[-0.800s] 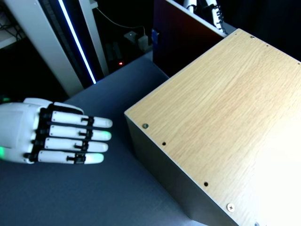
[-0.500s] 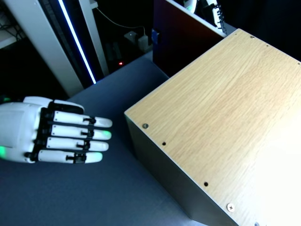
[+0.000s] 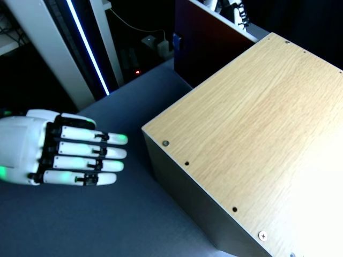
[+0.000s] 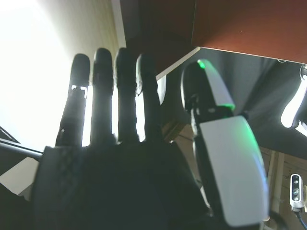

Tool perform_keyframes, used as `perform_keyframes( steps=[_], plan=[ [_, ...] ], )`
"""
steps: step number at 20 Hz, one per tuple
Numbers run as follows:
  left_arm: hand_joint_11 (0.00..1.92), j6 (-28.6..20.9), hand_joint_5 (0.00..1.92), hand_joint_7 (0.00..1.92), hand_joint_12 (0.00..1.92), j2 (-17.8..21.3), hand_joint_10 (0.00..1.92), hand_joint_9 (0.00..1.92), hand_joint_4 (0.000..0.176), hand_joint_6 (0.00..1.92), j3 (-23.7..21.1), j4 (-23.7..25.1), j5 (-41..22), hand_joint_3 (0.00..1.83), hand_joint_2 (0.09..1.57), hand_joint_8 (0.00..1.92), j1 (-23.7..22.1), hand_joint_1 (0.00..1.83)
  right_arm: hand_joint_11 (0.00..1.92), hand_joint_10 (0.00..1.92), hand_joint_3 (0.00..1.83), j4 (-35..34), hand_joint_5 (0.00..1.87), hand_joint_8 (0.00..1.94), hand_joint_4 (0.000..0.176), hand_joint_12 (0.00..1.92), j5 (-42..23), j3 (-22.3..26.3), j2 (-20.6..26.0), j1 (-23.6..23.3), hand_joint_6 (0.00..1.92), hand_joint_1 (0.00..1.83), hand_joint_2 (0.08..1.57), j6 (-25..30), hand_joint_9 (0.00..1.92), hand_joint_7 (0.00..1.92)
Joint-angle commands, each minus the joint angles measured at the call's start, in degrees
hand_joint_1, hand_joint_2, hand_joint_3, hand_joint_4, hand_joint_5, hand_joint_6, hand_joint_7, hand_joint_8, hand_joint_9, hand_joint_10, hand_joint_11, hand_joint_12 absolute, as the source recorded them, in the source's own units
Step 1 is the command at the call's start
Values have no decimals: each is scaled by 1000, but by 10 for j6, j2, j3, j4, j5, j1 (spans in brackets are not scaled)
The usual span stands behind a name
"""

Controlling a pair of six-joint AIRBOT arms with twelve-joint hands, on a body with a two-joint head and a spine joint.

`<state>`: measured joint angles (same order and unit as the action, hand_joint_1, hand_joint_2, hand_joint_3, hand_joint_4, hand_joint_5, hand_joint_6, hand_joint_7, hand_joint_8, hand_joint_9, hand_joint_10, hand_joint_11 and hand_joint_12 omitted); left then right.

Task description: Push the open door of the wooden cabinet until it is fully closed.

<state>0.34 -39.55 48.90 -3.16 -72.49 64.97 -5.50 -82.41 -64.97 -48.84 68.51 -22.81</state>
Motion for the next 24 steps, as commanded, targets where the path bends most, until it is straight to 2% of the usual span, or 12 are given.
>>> perform_keyframes(
  steps=[1,2,3,5,6,11,14,15,17,20,21,24],
  plan=[
    [198,-3,204,270,25,-3,3,230,33,2,-1,2,-73,0,1477,4,-7,135,2,1,3,-18,482,2,0,832,-70,-1,0,-3,3,520,1352,4,383,446],
    [198,-3,204,270,25,-4,3,230,33,2,0,6,-72,0,1477,4,-10,135,2,1,3,-18,482,2,0,832,-70,-1,0,-3,3,520,1352,4,383,446],
    [177,-3,178,228,9,-6,0,201,22,0,0,10,-69,5,1493,0,-13,83,16,1,1,-18,485,1,0,798,-70,-1,0,-3,1,537,1345,4,385,445],
    [174,-3,168,208,6,-12,0,191,22,0,4,18,-61,7,1505,1,-23,49,23,2,1,-18,481,1,0,792,-70,-1,0,-3,0,541,1345,4,388,446],
    [177,-3,176,207,6,-16,1,193,28,2,5,21,-58,3,1508,1,-27,58,33,3,0,-18,485,2,0,790,-70,-1,0,-3,1,564,1342,4,392,450],
    [171,-3,198,219,0,-36,0,199,6,3,13,37,-48,0,1495,0,-46,134,40,2,0,-18,496,3,0,773,-70,-1,0,-3,2,633,1339,4,393,458],
    [148,-3,173,199,0,-48,1,172,5,0,19,53,-33,0,1495,1,-65,166,33,0,3,-18,492,0,0,771,-70,-1,-1,-3,0,594,1349,4,389,449],
    [170,-3,170,205,8,-55,4,187,19,1,23,59,-28,0,1493,2,-74,130,38,0,4,-18,493,1,0,760,-70,-1,-1,-3,1,538,1358,4,390,451],
    [176,-3,173,212,9,-65,8,201,19,2,30,68,-16,0,1488,4,-88,121,47,2,3,-18,495,1,0,757,-70,-1,-1,-3,1,549,1361,4,395,453],
    [134,-3,155,192,0,-80,0,172,6,2,42,86,11,1,1498,0,-114,112,37,0,1,-19,491,0,0,751,-71,-1,-1,-3,0,554,1358,4,384,445],
    [85,-3,147,192,0,-85,5,156,0,7,47,91,20,9,1525,6,-123,7,30,1,0,-19,495,0,0,755,-71,-2,-1,-3,1,581,1356,4,386,446],
    [88,-3,140,190,3,-96,2,150,0,3,56,97,38,13,1538,4,-139,0,30,0,0,-19,491,0,0,756,-71,-2,-1,-3,0,572,1354,4,382,441]
  ],
)
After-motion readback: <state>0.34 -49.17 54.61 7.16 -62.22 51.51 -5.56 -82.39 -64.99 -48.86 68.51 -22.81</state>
